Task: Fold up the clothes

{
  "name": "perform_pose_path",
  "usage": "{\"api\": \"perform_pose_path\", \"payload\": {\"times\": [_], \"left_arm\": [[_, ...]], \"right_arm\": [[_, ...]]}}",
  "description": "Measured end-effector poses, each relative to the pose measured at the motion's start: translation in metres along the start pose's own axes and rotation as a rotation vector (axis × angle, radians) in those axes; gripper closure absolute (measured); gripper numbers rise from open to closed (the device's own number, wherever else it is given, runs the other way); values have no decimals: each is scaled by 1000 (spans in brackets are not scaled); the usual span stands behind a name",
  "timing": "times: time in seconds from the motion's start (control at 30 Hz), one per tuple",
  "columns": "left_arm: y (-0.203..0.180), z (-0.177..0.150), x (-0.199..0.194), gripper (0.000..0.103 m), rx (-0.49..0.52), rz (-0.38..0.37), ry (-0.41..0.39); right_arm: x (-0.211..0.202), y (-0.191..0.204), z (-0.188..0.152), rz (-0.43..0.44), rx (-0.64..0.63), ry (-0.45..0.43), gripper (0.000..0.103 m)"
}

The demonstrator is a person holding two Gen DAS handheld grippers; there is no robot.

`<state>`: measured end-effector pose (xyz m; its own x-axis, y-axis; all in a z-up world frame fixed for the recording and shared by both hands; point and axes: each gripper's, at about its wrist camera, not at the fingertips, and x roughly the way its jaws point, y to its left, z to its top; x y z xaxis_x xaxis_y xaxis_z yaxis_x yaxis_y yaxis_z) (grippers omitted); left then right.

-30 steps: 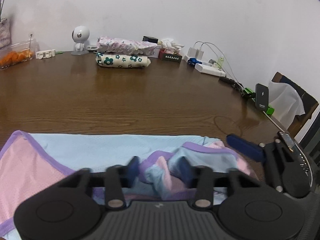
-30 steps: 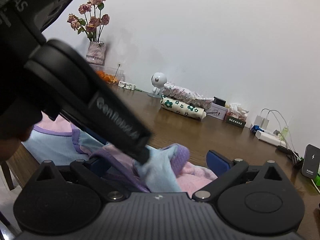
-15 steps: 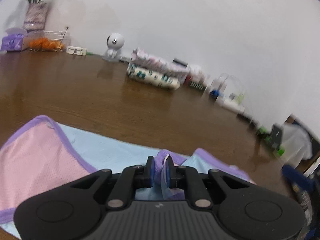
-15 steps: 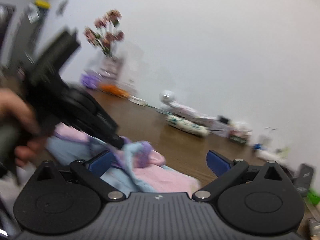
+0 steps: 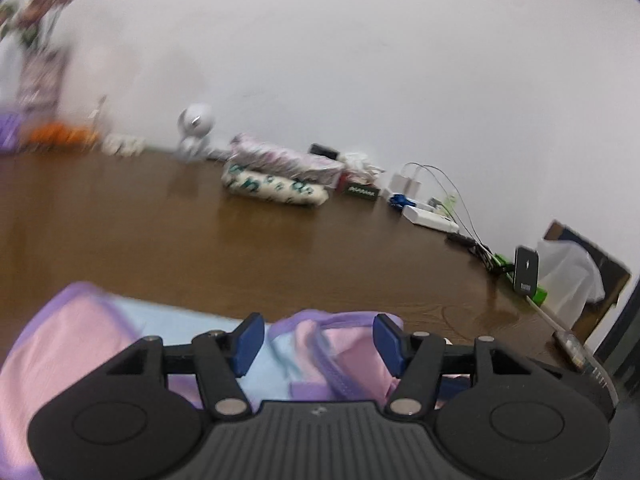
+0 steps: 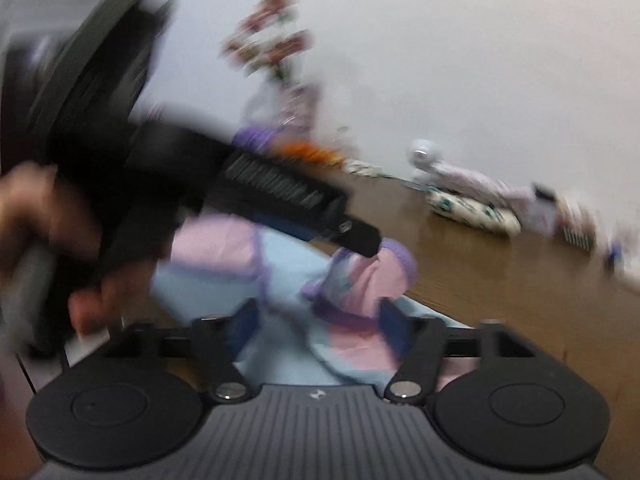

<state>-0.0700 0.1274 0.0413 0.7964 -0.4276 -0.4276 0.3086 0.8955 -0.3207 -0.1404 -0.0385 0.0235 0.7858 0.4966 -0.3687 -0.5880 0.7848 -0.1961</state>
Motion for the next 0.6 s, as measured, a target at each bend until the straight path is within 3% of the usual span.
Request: {"api": "perform_pose_path", "payload": {"times": [0.1,0.2,0.27,0.3,0.47,0.6], "left_arm": [[-2,0,-5,35,13,-39,22],[-12,-2,7,37,59,-10,64],[-11,-5,17,68,33,14,84],[-9,-7,19,101,15,17,96],[6,-22,-3,100,-98,66,51],[21,-38,-24,98,-134,199,30]], "right_arm": [[-14,14,-2,36,-55,-59,4],[-25,11,-1,50,-36,-68,4],[-30,4,-2,25,-8,-63,1],[-30,-2,-3,4,12,-52,1],[-20,-31,-8,5,134,8,1],[-10,-37,-13,27,168,43,1]]}}
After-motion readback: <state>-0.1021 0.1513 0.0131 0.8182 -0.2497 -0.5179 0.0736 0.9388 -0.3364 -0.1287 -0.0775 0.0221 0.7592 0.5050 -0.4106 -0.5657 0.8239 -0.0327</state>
